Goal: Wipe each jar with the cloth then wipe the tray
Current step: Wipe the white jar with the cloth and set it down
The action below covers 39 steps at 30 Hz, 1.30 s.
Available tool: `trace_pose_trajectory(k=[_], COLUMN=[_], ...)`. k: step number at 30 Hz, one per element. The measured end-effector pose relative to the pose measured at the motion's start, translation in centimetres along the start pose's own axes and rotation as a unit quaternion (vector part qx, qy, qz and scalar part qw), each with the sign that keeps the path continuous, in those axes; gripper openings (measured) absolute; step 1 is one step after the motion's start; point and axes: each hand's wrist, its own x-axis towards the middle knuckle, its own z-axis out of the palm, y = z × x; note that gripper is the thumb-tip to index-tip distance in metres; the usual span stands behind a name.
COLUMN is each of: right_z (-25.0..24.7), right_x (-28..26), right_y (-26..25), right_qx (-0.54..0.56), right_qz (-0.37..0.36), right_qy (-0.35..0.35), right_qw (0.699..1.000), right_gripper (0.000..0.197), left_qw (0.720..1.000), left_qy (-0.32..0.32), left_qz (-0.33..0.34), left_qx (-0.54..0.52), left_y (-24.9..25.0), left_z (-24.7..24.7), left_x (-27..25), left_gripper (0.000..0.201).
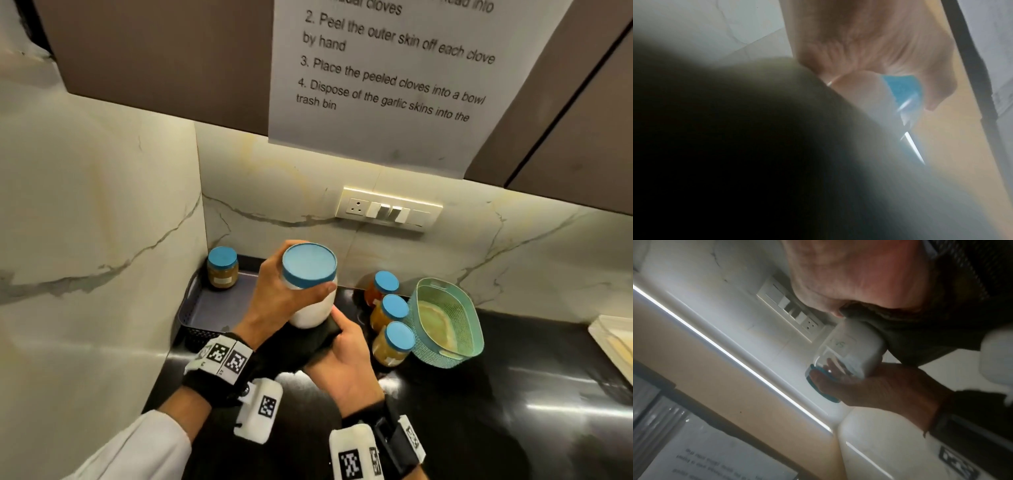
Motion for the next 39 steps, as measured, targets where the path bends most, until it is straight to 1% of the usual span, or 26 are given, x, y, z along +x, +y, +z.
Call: trace_pose_trajectory(k=[1,3,5,8,10,11,15,17,19,21,23,25,29,32,36,39], right_z=[-1.9,-3.2,-5.1,-8.4,-10.9,-13.1,-15.7,-18.7,-21.1,-23.0,-24.8,-26.3,-28.6,-29.6,-30.2,-29.8], right_x=[-0.4,-0.5,-0.6,-1.5,-2.1,-2.5,-2.9,-3.8,-4.7,-5.5,-6.4,-7.3,-9.2,-10.0,-10.0,-9.4], right_y=[0.0,0.2,-0.4,-1.8,-2.8,-3.8,-3.8,-4.9,-5.7,-6.6,-8.1,-9.6,-12.3,-13.5,-14.1,-14.2], right_qx=[0.028,0.013,0.03,0.041,0.054,0.066,0.04,0.039,0.032,0.029,0.034,0.051,0.07,0.059,0.045,0.015], right_qz=[-0.003,0.002,-0.009,-0.033,-0.05,-0.068,-0.079,-0.086,-0.079,-0.083,-0.088,-0.094,-0.106,-0.11,-0.114,-0.118], right_qy=[0.021,0.035,0.054,0.095,0.134,0.152,0.226,0.257,0.297,0.34,0.37,0.378,0.375,0.37,0.388,0.402], right_qw=[0.999,0.999,0.998,0.994,0.988,0.984,0.97,0.962,0.951,0.936,0.924,0.92,0.918,0.921,0.914,0.908], right_gripper=[0.048,0.048,0.046,0.043,0.042,0.042,0.042,0.044,0.047,0.048,0.05,0.049,0.035,0.03,0.035,0.041], left_qw=[0.998,0.996,0.988,0.962,0.941,0.929,0.901,0.886,0.874,0.863,0.853,0.838,0.818,0.814,0.823,0.818], left_qy=[-0.05,-0.077,-0.121,-0.195,-0.233,-0.259,-0.289,-0.319,-0.342,-0.359,-0.37,-0.385,-0.402,-0.404,-0.39,-0.384], left_qz=[-0.023,-0.047,-0.076,-0.113,-0.118,-0.119,-0.126,-0.125,-0.123,-0.122,-0.112,-0.104,-0.1,-0.078,-0.058,-0.043], left_qx=[0.007,0.028,0.063,0.154,0.214,0.236,0.298,0.312,0.322,0.333,0.35,0.372,0.4,0.41,0.41,0.427], left_y=[-0.8,-1.8,-2.6,-3.4,-3.9,-4.4,-5.5,-6.5,-7.5,-8.7,-10.4,-12.0,-14.7,-16.1,-17.3,-17.4], left_z=[0.9,0.6,1.2,4.3,6.8,9.2,11.2,14.7,17.6,20.0,22.0,23.6,25.8,26.6,27.1,27.3], left_x=[-0.2,-0.6,-0.8,-1.2,-1.4,-1.5,-2.0,-2.6,-3.0,-3.4,-3.6,-3.9,-4.7,-5.4,-6.4,-6.9], left_gripper=[0.073,0.077,0.076,0.069,0.074,0.077,0.077,0.085,0.092,0.094,0.091,0.089,0.083,0.08,0.082,0.083])
